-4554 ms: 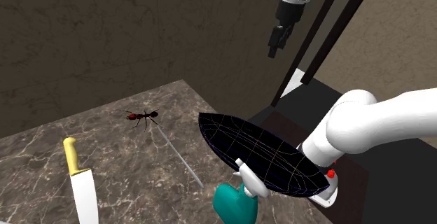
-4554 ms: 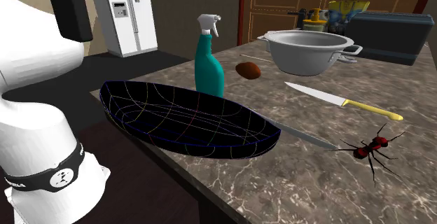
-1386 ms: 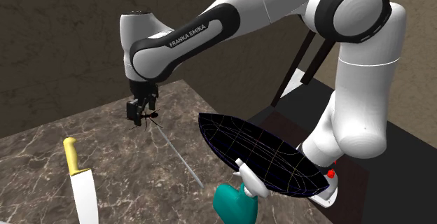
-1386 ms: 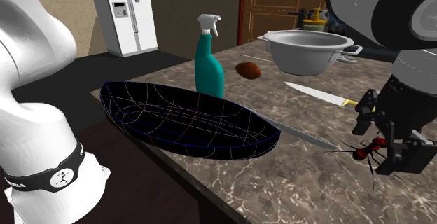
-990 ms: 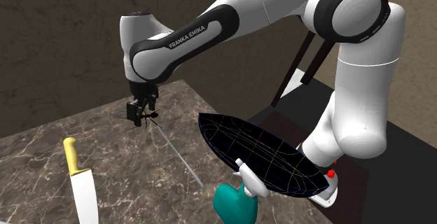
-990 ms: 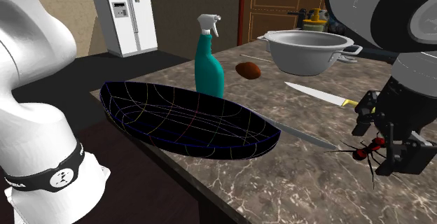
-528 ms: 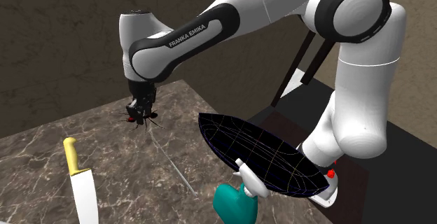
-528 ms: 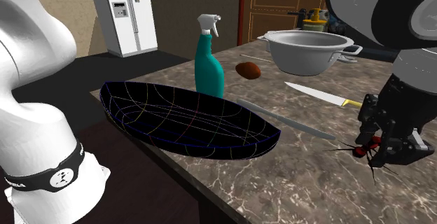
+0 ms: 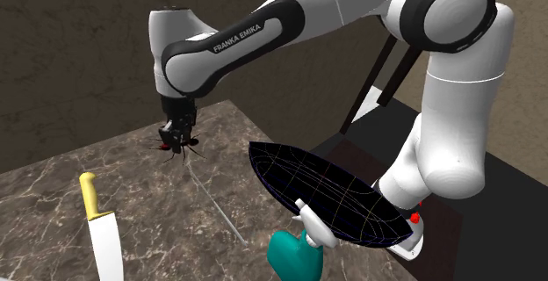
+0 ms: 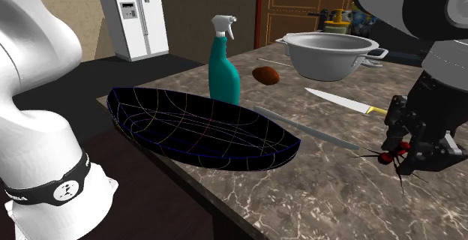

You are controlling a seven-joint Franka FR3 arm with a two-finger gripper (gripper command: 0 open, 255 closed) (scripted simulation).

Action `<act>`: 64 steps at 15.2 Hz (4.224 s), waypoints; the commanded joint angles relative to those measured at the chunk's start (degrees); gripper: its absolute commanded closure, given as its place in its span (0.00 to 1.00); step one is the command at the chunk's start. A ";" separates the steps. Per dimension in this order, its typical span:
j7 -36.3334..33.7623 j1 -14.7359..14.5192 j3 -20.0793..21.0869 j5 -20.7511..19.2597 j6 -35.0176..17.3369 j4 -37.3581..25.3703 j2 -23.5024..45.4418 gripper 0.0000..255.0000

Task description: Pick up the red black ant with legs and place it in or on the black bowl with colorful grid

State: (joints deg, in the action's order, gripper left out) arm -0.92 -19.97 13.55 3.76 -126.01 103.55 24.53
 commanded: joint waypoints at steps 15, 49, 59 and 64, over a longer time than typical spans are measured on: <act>-0.67 0.44 0.43 0.72 10.37 -5.21 -5.21 1.00; 3.75 -1.05 0.13 12.95 14.99 39.84 -55.32 1.00; 1.28 -6.21 -1.06 15.85 26.53 56.77 -83.88 1.00; 1.85 -6.71 -0.15 16.93 22.64 60.43 -83.59 1.00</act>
State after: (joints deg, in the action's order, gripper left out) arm 0.95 -26.46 13.08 20.33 -102.58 163.19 -59.03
